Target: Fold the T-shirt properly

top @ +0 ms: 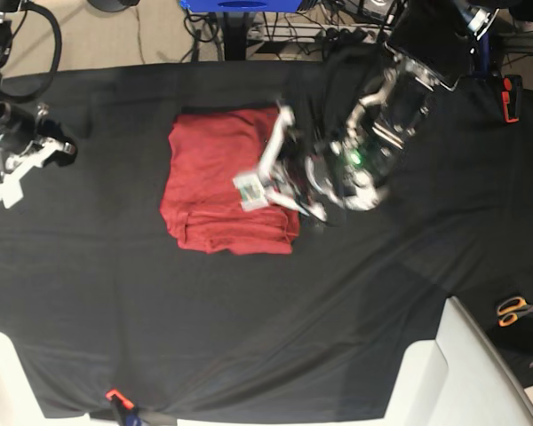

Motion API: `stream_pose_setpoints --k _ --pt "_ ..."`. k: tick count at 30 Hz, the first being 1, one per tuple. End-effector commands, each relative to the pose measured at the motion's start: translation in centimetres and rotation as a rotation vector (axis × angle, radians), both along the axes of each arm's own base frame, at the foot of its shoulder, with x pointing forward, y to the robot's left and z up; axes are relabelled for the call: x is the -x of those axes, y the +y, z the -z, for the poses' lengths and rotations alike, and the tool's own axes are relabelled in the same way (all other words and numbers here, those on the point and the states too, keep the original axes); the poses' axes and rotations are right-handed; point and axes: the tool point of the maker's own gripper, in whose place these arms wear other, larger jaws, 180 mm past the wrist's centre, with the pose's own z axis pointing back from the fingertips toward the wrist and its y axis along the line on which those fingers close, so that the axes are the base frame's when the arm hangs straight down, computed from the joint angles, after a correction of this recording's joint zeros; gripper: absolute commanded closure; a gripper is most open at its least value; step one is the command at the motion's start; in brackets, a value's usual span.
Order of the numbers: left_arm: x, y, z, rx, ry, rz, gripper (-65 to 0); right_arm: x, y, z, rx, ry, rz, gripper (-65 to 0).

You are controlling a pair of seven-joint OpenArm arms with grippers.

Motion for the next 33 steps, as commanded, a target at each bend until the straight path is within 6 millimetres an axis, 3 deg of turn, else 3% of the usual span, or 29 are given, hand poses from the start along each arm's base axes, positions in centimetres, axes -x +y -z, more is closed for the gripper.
stream_pose_setpoints --k 1,5,11,15,17,22,26,30,33 --pt "-1.5 0.4 -1.3 0.016 -0.044 -0.024 0.0 -1.0 0.0 -1.4 0.019 -0.052 -0.032 0.0" --pt "-4.2 2.8 -2.5 0.02 -0.087 -0.116 0.0 -3.1 1.9 -3.8 0.047 -0.128 -0.131 0.0" --pt "-5.7 6.7 -1.5 -0.036 -0.077 -0.223 0.0 -6.6 6.5 -5.8 0.057 -0.199 -0.318 0.0" --pt "-5.6 8.5 -1.2 -0.045 -0.085 -0.273 0.0 -6.8 10.1 -5.8 0.047 -0.203 -0.441 0.0" --pt "-4.7 10.2 -0.7 -0.053 -0.079 -0.3 0.0 -6.4 11.1 -5.4 0.063 -0.196 -0.48 0.0" --pt "-0.9 12.2 -2.1 -0.049 -0.132 -0.301 0.0 -4.9 9.5 -4.6 0.205 -0.167 -0.439 0.0" --pt "2.2 11.0 -4.0 0.059 -0.199 -0.271 0.0 -3.5 7.4 -5.9 0.479 -0.245 -0.443 0.0" --pt "3.6 10.9 -5.2 0.185 -0.255 -0.299 0.0 -1.7 5.1 -5.7 0.671 -0.38 -0.455 0.0" --pt "4.7 11.3 -6.0 0.276 -0.292 -0.33 0.0 0.9 4.6 -5.5 0.679 -0.45 -0.493 0.0"
